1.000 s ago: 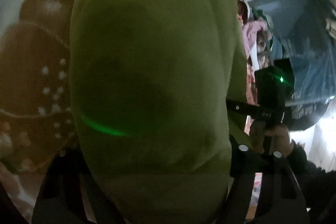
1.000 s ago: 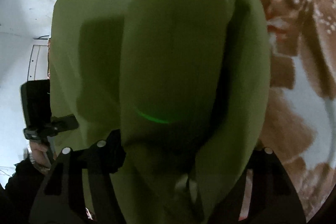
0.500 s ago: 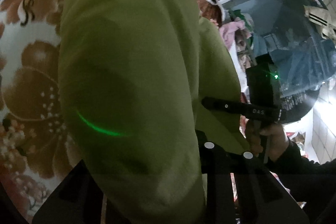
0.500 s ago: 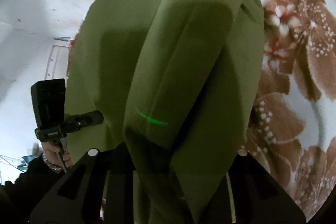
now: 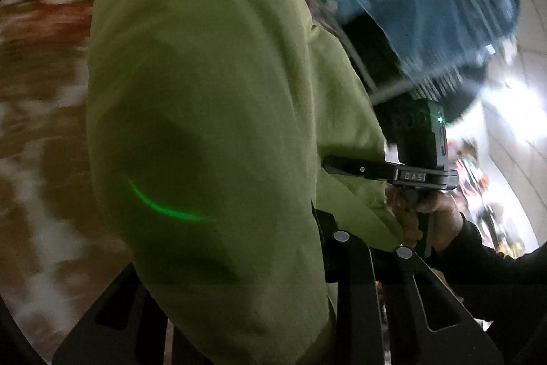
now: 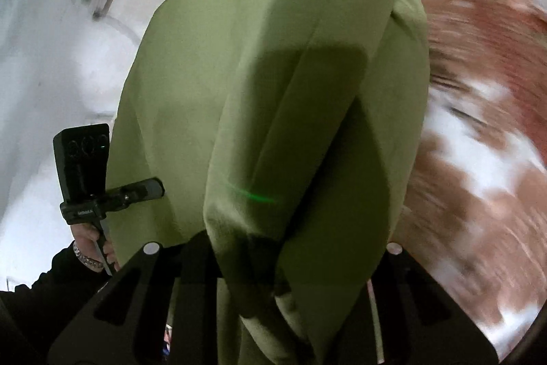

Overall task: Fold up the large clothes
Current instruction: 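Lift the jacket bundle with both tools and carry it across the bed, then lower the jacket bundle onto the bedspread with both tools and release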

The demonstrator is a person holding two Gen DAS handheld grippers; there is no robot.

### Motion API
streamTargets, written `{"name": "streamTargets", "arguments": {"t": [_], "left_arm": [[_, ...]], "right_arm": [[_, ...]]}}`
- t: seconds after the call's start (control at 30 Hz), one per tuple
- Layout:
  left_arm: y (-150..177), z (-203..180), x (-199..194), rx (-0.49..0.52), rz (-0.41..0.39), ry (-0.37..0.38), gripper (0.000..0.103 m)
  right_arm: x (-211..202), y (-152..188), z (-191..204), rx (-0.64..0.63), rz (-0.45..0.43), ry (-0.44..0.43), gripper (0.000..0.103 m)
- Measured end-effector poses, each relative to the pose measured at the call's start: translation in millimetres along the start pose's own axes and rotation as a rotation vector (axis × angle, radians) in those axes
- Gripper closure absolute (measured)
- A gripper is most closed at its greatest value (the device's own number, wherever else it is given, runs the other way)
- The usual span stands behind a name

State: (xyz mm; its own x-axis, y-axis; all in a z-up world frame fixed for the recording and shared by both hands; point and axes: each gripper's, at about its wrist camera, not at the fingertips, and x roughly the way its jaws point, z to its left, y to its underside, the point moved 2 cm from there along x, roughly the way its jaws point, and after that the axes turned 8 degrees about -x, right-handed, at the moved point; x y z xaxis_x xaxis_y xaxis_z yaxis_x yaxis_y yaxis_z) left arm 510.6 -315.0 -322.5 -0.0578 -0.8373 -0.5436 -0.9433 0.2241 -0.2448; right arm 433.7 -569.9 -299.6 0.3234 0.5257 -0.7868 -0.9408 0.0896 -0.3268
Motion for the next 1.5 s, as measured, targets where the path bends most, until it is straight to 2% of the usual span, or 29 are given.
{"name": "streamTargets", "arguments": {"t": [0.13,0.23,0.37,0.47,0.57,0.63,0.7,0.8,0.83,0.87,0.9,0.93,0.97,1.07,1.13,1.23,1.27,1.3,1.33,1.37,1.4,1.5], "left_arm": [[5.3,-74.4,98.1,0.11,0.139,0.112,0.078],[11.3,-142.5,185.5,0.23,0.285,0.193,0.078],[25.0,-199.4,266.7,0.35,0.455,0.262,0.078],[28.5,-225.2,325.2,0.438,0.574,0.278,0.077],[35.1,-222.7,368.9,0.475,0.67,0.258,0.077],[41.2,-213.9,394.0,0.479,0.72,0.216,0.076],[48.8,-196.3,418.0,0.46,0.774,0.154,0.075],[55.5,-168.0,439.1,0.447,0.82,0.085,0.072],[55.9,-160.9,441.3,0.442,0.823,0.078,0.066],[55.6,-153.6,443.5,0.428,0.817,0.072,0.063],[55.4,-149.3,443.6,0.412,0.815,0.069,0.054],[55.6,-148.2,445.0,0.412,0.806,0.057,0.037],[55.2,-142.9,443.0,0.413,0.788,0.023,0.03],[47.6,-135.7,429.2,0.414,0.779,-0.037,0.019],[40.1,-143.2,418.4,0.44,0.755,-0.078,0.011],[24.4,-152.0,390.3,0.508,0.675,-0.184,0.009],[19.5,-156.0,377.7,0.544,0.631,-0.227,0.009],[14.3,-159.6,366.1,0.575,0.585,-0.27,0.009],[9.5,-158.9,357.9,0.611,0.543,-0.324,0.009],[6.5,-164.8,344.2,0.665,0.48,-0.388,0.009],[5.8,-172.0,332.3,0.694,0.438,-0.398,0.009],[27.8,-219.0,309.9,0.77,0.338,-0.355,0.006]], "right_arm": [[-98.2,53.8,-55.4,0.145,-0.121,0.129,0.081],[-169.6,109.7,-91.7,0.277,-0.225,0.227,0.081],[-234.4,182.3,-147.6,0.486,-0.371,0.249,0.081],[-248.1,217.5,-179.5,0.58,-0.435,0.266,0.081],[-231.7,245.5,-201.8,0.682,-0.484,0.28,0.081],[-206.8,263.7,-221.8,0.726,-0.485,0.288,0.081],[-188.5,277.7,-242.1,0.766,-0.478,0.259,0.081],[-162.8,289.4,-260.8,0.752,-0.462,0.227,0.078],[-168.7,296.5,-274.3,0.737,-0.47,0.225,0.076],[-168.4,297.7,-274.7,0.724,-0.479,0.223,0.07],[-167.7,299.6,-276.2,0.719,-0.476,0.223,0.059],[-165.2,301.4,-276.4,0.725,-0.472,0.224,0.05],[-166.1,320.6,-283.8,0.73,-0.468,0.228,0.034],[-175.4,340.5,-283.8,0.694,-0.429,0.308,0.011],[-187.6,349.9,-281.9,0.641,-0.387,0.391,0.008],[-206.1,360.5,-278.0,0.584,-0.316,0.515,0.007],[-203.7,351.0,-271.5,0.585,-0.305,0.538,0.007],[-214.1,355.6,-269.8,0.604,-0.276,0.626,0.006],[-225.1,358.1,-266.8,0.619,-0.269,0.677,0.006],[-238.4,359.4,-261.7,0.632,-0.292,0.693,0.006],[-251.1,368.1,-257.3,0.631,-0.316,0.706,0.006],[-264.1,341.5,-232.9,0.576,-0.341,0.781,0.006]]}}
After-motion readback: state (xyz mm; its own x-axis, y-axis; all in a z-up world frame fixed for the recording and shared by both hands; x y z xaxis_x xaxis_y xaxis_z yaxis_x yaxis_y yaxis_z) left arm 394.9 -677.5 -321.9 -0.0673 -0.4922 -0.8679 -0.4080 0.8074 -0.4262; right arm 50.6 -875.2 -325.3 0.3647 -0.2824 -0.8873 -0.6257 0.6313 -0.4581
